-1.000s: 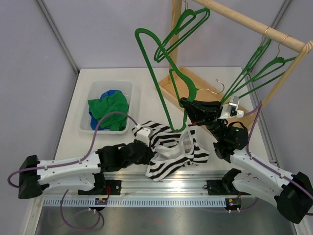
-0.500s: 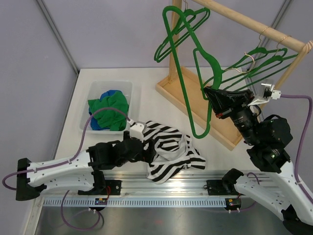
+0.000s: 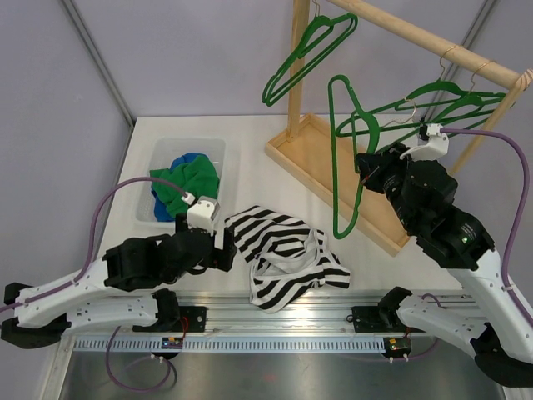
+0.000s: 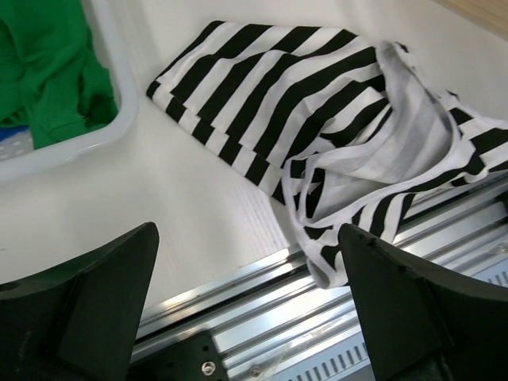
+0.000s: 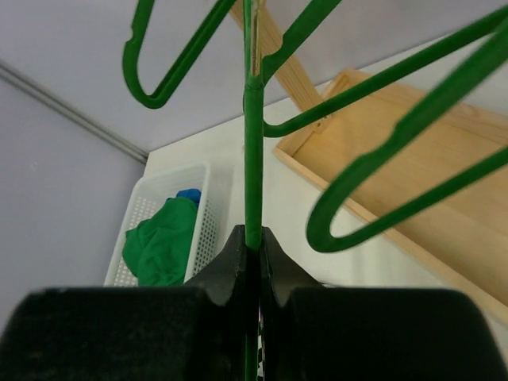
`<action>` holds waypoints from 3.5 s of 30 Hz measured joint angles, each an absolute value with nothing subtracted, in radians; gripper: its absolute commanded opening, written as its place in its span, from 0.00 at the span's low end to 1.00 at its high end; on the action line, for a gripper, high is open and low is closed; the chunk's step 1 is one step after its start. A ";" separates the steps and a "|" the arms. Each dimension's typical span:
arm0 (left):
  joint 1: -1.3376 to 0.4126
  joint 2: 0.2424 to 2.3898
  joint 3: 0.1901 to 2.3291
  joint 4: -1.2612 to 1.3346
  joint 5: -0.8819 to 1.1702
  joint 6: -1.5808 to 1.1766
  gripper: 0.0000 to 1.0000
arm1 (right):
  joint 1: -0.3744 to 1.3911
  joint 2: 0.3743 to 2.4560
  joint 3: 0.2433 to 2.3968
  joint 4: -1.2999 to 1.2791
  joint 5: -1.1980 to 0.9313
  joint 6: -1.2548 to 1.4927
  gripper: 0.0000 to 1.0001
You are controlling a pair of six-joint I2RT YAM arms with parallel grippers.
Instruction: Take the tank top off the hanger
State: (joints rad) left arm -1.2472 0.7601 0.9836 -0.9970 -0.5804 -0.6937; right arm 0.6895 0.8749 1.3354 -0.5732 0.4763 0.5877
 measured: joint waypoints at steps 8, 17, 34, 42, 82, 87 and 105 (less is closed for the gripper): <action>-1.247 0.693 0.941 -0.993 -0.596 -0.604 0.99 | 0.690 0.925 1.377 -0.695 0.588 0.667 0.00; -1.247 0.689 0.937 -0.972 -0.597 -0.572 0.99 | 0.693 0.985 1.463 -0.837 0.585 0.702 0.00; -1.247 0.631 0.920 -0.969 -0.602 -0.573 0.99 | 0.748 1.491 2.168 -0.979 0.827 0.512 0.00; -1.248 0.610 0.907 -0.963 -0.601 -0.573 0.99 | 0.745 1.674 2.439 -0.980 0.967 0.389 0.00; -1.248 0.544 0.895 -0.947 -0.594 -0.572 0.99 | 0.451 1.827 2.318 -0.812 0.872 0.371 0.00; -1.248 0.542 0.894 -0.947 -0.594 -0.572 0.99 | 0.451 1.787 2.271 -0.796 0.850 0.390 0.00; -1.249 0.776 0.895 -0.865 -0.569 -0.613 0.99 | 0.451 1.444 2.032 -0.748 0.449 0.423 0.99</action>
